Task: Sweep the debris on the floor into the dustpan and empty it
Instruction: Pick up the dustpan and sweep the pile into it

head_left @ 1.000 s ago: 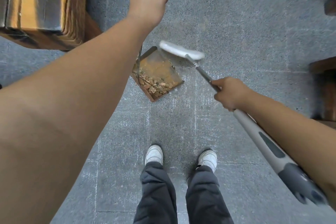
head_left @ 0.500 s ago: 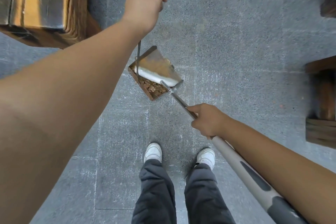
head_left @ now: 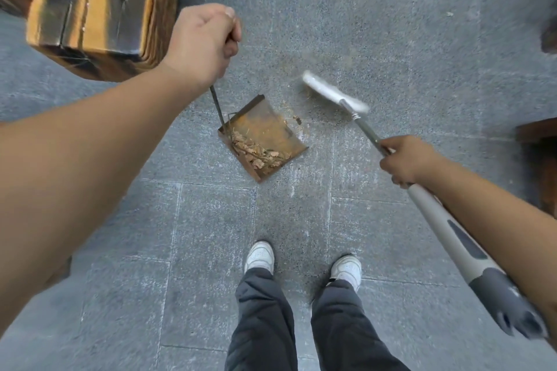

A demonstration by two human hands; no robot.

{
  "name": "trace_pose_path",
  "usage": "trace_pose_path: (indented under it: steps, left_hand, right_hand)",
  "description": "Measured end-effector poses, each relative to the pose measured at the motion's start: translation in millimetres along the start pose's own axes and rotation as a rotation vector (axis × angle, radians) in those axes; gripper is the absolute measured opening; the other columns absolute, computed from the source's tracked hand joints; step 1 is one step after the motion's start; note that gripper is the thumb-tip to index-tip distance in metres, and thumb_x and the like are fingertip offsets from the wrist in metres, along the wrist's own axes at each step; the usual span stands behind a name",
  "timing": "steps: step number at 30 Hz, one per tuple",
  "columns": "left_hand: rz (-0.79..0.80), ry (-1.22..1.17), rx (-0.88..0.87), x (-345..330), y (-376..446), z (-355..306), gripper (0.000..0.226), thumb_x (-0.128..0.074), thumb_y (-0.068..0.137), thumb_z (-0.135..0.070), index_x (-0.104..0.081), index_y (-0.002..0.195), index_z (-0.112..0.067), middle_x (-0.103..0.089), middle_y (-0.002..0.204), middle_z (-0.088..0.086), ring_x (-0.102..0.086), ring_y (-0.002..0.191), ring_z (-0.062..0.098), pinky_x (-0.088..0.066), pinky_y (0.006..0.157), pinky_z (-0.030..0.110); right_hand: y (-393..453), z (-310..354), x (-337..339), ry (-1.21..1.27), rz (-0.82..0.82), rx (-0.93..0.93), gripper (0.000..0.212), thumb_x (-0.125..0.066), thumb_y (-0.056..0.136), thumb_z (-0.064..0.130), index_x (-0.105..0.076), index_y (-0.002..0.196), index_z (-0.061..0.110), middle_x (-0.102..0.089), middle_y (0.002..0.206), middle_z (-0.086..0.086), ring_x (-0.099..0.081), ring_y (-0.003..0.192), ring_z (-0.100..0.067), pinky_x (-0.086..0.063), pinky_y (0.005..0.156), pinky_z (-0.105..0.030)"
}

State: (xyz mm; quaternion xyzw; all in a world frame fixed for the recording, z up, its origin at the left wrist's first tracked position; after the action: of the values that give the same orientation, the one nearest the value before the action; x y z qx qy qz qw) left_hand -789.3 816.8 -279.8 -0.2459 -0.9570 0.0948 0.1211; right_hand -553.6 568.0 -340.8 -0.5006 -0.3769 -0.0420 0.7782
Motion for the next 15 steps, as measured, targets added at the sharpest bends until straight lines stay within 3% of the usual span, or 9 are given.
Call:
trace_pose_path:
  steps: [3,8,12,15]
  left_hand:
    - [-0.012,0.012,-0.015,-1.5,-1.1,7.3,0.039,-0.038,0.096,-0.017,-0.052,0.059,-0.018,-0.033,0.049,0.003,-0.024,0.036,0.01,-0.017,0.043,0.017]
    - [-0.037,0.001,0.006,-13.5,5.1,10.5,0.038,-0.04,0.097,-0.02,-0.05,0.059,-0.017,-0.03,0.053,0.006,-0.027,0.035,0.008,-0.019,0.041,0.016]
    - [-0.044,0.034,0.055,-31.9,8.6,16.1,0.037,-0.044,0.091,-0.019,-0.05,0.055,-0.02,-0.035,0.044,-0.004,-0.027,0.035,0.008,-0.019,0.04,0.016]
    - [-0.029,0.058,0.061,-42.5,13.9,10.6,0.037,-0.045,0.091,-0.022,-0.05,0.054,-0.022,-0.037,0.039,-0.01,-0.027,0.036,0.008,-0.019,0.041,0.017]
  right_hand:
    - [22.0,12.9,-2.0,-0.07,0.004,0.006,0.031,-0.055,0.082,0.006,-0.065,0.112,0.005,-0.069,0.076,-0.016,-0.068,0.065,-0.033,-0.058,0.064,-0.039]
    - [29.9,30.6,-44.3,-0.146,0.097,0.026,0.025,-0.057,0.084,0.007,-0.064,0.108,0.001,-0.063,0.074,-0.01,-0.06,0.055,-0.019,-0.038,0.042,-0.02]
    - [2.4,31.3,-82.2,-0.131,0.246,0.097,0.037,-0.055,0.084,0.006,-0.06,0.121,0.004,-0.062,0.078,-0.007,-0.061,0.056,-0.016,-0.042,0.042,-0.02]
    - [-28.2,28.2,-75.2,-0.125,0.343,0.164,0.037,-0.054,0.084,0.006,-0.063,0.12,0.006,-0.063,0.078,-0.01,-0.055,0.05,-0.014,-0.042,0.041,-0.022]
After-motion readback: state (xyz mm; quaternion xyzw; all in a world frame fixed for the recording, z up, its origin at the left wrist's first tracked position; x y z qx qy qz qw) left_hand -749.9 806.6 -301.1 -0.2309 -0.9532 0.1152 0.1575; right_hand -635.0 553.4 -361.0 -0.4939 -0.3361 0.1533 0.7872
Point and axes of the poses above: each hand's wrist, its own y-axis towards the middle knuckle, its own x-axis out of the back of the hand, z = x × y, the point moved 3 cm from there along y, towards the middle knuckle
